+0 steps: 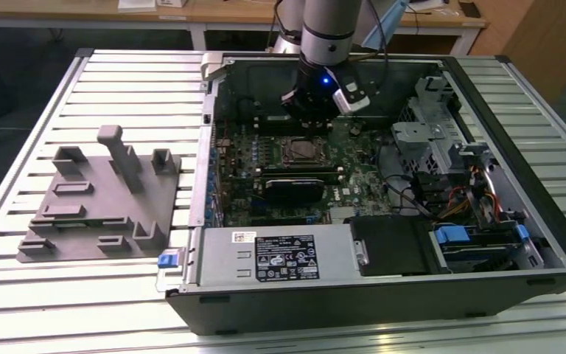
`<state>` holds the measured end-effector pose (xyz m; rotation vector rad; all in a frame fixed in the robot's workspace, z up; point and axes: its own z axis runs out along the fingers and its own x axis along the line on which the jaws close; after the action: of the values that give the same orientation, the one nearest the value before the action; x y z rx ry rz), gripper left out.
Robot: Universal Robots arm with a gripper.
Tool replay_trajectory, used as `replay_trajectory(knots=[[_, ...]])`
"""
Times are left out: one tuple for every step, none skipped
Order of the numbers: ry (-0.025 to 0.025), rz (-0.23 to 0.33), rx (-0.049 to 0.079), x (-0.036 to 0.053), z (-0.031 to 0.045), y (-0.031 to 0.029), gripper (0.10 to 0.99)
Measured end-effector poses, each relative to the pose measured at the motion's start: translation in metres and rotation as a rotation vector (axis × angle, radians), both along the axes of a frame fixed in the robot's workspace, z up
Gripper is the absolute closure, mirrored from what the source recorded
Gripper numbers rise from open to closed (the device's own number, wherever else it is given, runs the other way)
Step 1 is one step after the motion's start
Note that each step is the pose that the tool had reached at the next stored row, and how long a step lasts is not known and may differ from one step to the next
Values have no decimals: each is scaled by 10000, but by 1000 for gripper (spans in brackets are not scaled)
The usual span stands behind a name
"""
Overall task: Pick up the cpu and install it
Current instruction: 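Install the second cpu locking lever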
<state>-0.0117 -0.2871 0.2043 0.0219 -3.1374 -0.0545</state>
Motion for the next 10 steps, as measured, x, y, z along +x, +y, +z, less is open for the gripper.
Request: replay_trajectory(knots=[[0,0,0,0,0,-4,980],[0,0,0,0,0,-9,980],[0,0,1,0,0,-13,980],[0,-1,0,0,0,-18,980],[0,0,0,0,0,-22,980],[0,0,0,0,0,-28,980],[0,-1,0,0,0,-34,980],[0,-1,1,0,0,-41,980],[0,0,0,0,0,-47,980],[0,0,-1,0,0,-53,980]])
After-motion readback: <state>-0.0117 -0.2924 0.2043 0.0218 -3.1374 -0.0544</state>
